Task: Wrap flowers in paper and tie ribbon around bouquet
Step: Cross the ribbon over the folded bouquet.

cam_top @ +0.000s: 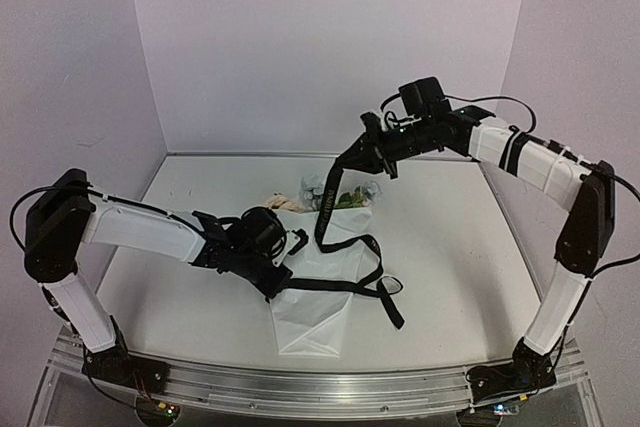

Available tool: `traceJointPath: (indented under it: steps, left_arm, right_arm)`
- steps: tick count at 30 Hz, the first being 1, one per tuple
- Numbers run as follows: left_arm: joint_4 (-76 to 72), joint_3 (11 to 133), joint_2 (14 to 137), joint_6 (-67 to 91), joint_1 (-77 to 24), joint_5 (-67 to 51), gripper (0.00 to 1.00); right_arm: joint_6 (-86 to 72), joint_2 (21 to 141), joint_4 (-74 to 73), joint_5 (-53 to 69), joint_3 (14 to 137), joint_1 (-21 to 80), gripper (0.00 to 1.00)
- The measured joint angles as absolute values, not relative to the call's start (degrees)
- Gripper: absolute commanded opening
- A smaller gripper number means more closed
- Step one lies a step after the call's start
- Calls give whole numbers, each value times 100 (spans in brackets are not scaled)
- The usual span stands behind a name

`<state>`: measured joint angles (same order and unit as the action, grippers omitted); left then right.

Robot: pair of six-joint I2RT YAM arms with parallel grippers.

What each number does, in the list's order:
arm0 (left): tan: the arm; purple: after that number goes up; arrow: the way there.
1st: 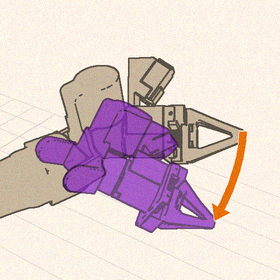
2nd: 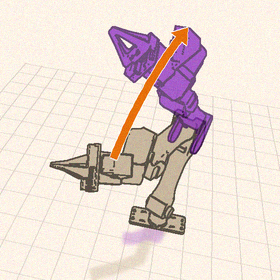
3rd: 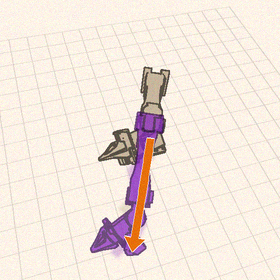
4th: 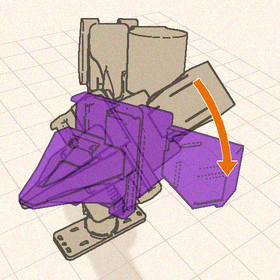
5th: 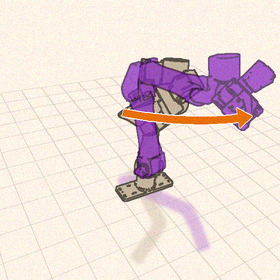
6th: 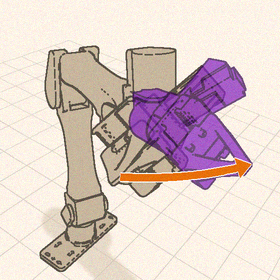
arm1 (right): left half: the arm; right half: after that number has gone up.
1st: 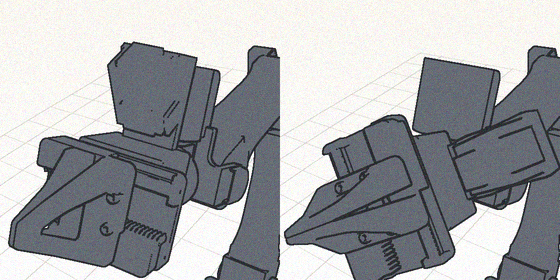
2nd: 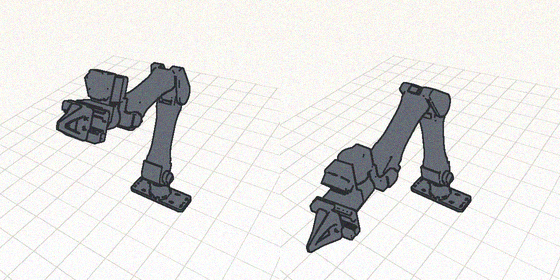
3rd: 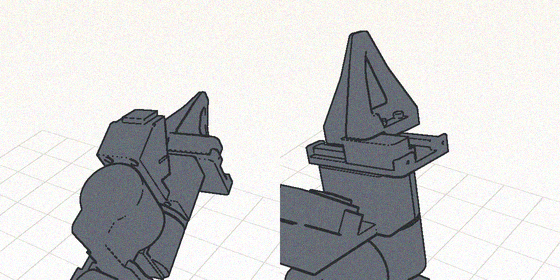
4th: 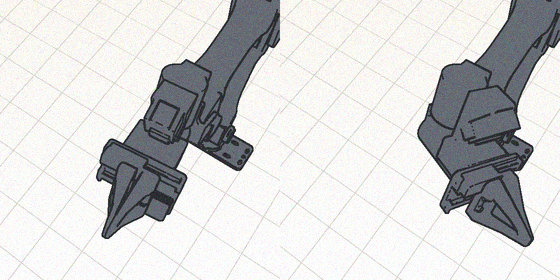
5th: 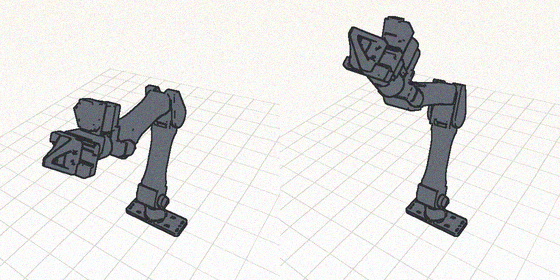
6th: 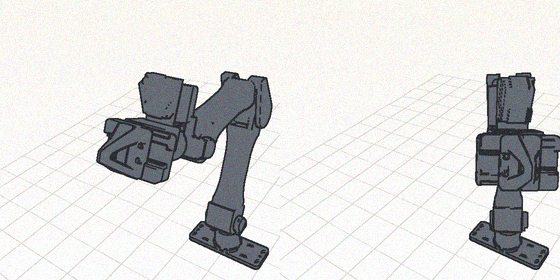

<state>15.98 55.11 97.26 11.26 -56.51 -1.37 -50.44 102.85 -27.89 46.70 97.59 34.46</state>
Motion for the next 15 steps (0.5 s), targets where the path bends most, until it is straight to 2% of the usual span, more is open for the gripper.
traceJointPath:
  steps: [10,15]
  left_arm:
    - [898,5426,9623,1350,-5381,-307,0]
    - [743,5315,9562,1426,-5242,-472,3]
  right_arm:
    - [-5558,9998,-1801,5789,8659,3848,0]
    - [-5707,9998,-1496,6199,8220,4129,0]
